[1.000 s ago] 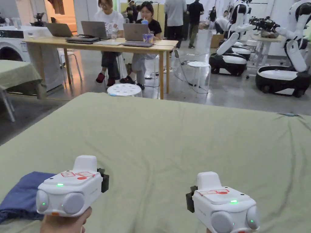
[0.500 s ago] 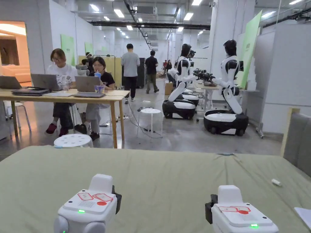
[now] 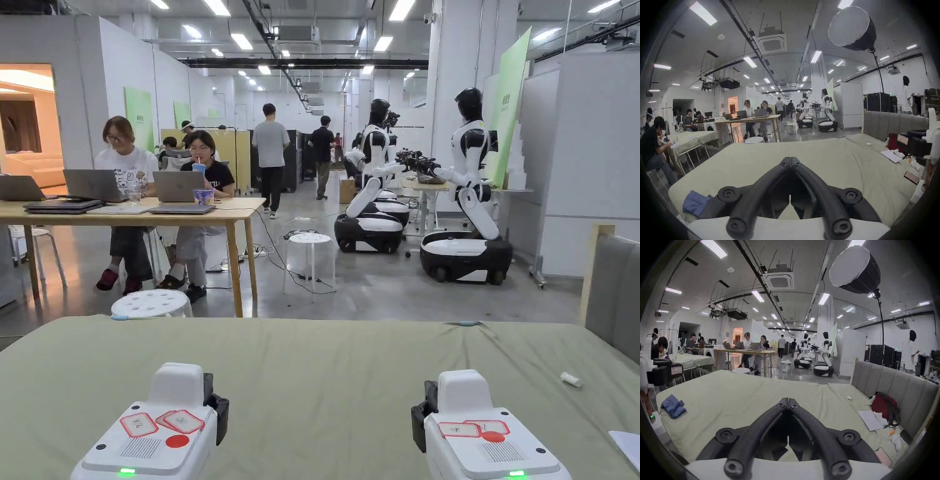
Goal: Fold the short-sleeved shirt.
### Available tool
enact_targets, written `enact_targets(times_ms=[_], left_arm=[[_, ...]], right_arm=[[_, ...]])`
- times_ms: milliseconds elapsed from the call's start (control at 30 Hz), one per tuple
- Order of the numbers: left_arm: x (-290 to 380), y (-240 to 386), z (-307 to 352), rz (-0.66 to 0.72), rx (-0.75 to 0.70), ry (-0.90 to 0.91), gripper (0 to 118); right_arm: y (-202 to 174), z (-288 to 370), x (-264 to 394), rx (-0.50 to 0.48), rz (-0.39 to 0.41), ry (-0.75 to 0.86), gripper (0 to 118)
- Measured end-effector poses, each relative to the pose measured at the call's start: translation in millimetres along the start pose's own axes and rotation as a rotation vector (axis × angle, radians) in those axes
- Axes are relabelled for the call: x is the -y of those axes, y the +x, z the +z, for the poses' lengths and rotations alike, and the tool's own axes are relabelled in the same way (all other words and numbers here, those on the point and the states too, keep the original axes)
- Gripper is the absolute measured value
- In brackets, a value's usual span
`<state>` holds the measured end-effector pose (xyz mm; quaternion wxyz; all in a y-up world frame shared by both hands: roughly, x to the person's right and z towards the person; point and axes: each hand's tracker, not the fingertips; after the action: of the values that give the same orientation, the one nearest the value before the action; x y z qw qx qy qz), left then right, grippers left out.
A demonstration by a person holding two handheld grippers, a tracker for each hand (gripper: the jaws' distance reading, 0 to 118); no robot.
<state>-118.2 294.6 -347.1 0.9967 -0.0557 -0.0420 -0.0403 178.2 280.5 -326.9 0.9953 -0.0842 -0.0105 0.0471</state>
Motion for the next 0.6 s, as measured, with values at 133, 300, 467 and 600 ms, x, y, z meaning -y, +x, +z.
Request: enact_targets(times_ms=[133, 300, 467, 600], left_arm=[[-1.1, -5.4, 0.3, 0.005, -0.006, -0.001, 0], [-2.2, -5.4, 1.5, -0.011, 0.004, 0.005, 9], [-2.4, -11.1, 5.2, -0.005, 0.001, 0.02, 32], [-1.7, -16.3, 6.8, 0.003, 0.004, 0.036, 72]], right_arm=[[-2.2, -5.3, 3.4, -0.005, -0.012, -0.01, 0], [-8.4, -6.4, 2.7, -0.001, -0.02, -0.002, 1], [-13.5, -6.5, 0.4, 0.002, -0.018, -0.006, 44], [-20.0, -8.0, 1.3, 0.013, -0.01, -0.002, 91]])
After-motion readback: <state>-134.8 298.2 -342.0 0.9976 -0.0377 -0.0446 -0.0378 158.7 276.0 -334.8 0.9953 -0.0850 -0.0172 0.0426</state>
